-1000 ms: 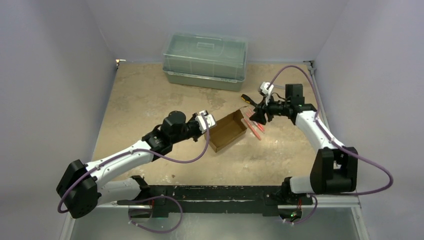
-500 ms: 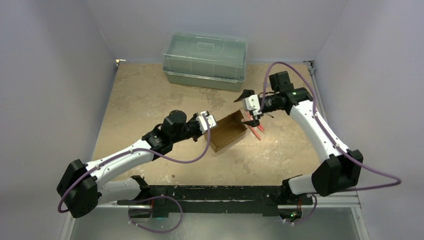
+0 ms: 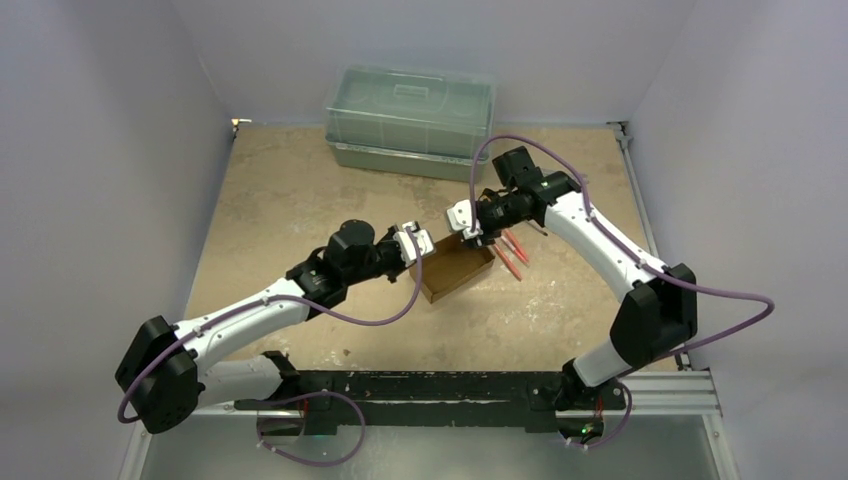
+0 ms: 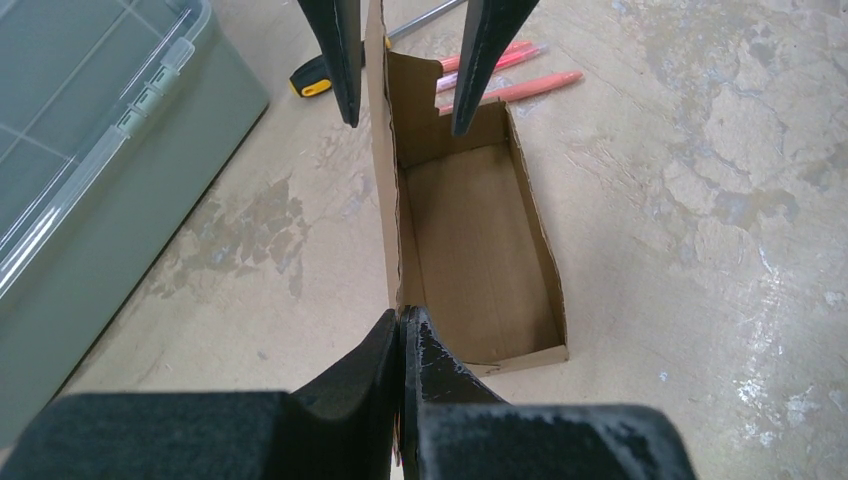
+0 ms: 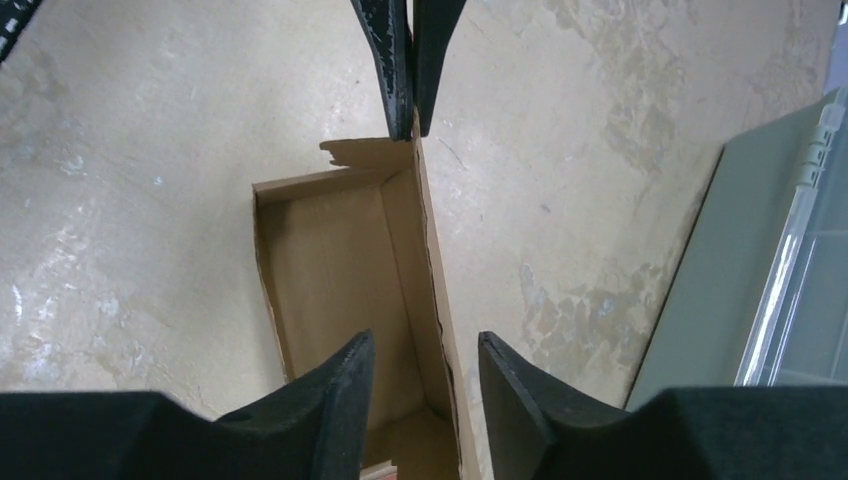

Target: Fold the paper box

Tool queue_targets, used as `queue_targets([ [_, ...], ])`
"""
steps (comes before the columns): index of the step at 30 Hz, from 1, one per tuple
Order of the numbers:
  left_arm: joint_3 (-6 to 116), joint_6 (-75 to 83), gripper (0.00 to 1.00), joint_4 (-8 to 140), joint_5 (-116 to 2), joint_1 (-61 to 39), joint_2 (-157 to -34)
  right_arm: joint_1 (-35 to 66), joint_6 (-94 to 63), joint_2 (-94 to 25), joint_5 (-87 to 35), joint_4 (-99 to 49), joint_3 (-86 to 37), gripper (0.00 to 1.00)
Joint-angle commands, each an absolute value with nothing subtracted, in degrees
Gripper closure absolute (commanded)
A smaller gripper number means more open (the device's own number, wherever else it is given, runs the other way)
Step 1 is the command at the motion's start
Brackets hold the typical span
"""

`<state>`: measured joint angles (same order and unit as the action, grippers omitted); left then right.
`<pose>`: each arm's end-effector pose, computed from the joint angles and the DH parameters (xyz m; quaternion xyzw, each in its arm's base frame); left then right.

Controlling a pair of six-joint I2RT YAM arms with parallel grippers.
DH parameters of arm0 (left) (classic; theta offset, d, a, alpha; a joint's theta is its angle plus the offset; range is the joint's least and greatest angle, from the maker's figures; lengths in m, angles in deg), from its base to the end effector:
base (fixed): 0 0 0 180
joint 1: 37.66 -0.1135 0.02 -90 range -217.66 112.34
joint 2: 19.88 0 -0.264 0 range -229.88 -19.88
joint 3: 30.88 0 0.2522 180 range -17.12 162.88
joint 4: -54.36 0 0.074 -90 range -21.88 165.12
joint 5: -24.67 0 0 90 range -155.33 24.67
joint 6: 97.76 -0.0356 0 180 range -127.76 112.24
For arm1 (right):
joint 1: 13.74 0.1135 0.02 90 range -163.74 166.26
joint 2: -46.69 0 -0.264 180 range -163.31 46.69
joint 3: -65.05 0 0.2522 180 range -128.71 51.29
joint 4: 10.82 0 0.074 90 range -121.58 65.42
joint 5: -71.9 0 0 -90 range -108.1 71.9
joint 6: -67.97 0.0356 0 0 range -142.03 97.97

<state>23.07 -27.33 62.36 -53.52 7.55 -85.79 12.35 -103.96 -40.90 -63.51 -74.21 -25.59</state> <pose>0.1789 -0.1906 0.2651 0.4862 0.6562 -0.2088 0.5379 0.2670 0.1590 0.3047 -0.7796 0.4441 0.2191 0.3833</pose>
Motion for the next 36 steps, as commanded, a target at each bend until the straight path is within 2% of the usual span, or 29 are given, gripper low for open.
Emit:
queue_targets([
  [1, 24.6, -26.7, 1.0, 62.0, -52.5, 7.9, -86.5, 13.2, -102.2, -41.8, -60.0, -71.6, -27.8, 0.57],
  [10, 23.5, -21.7, 1.0, 59.5, -55.3, 7.9, -84.5, 13.5, -102.3, -41.9, -59.3, -70.8, -27.3, 0.82],
  [13, 22.8, -15.8, 0.87, 58.2, -58.1, 7.9, -82.8, 13.5, -101.9, -41.6, -59.4, -70.2, -26.8, 0.87],
  [18, 20.8, -2.8, 0.57, 58.1, -67.5, 7.9, -76.1, 13.5, -101.3, -41.1, -59.7, -69.6, -26.1, 0.92],
  [21, 18.1, 5.3, 0.46, 59.9, -72.9, 7.9, -68.6, 13.5, -101.1, -40.9, -59.8, -69.2, -25.6, 0.93],
  [24, 15.0, 13.8, 0.45, 64.0, -78.7, 7.9, -61.3, 13.5, -101.0, -40.7, -60.0, -69.0, -25.3, 0.93],
  [28, 8.0, 25.4, 0.51, 66.5, -81.1, 7.9, -54.9, 13.5, -100.8, -40.5, -60.4, -68.8, -24.9, 0.93],
  [31, 1.2, 32.3, 0.59, 61.9, -78.5, 7.9, -54.5, 13.5, -100.7, -40.5, -60.8, -68.8, -24.9, 0.93],
  [36, -6.9, 39.3, 0.61, 45.0, -73.2, 8.0, -62.3, 13.5, -100.5, -40.1, -61.0, -68.6, -24.3, 0.94],
])
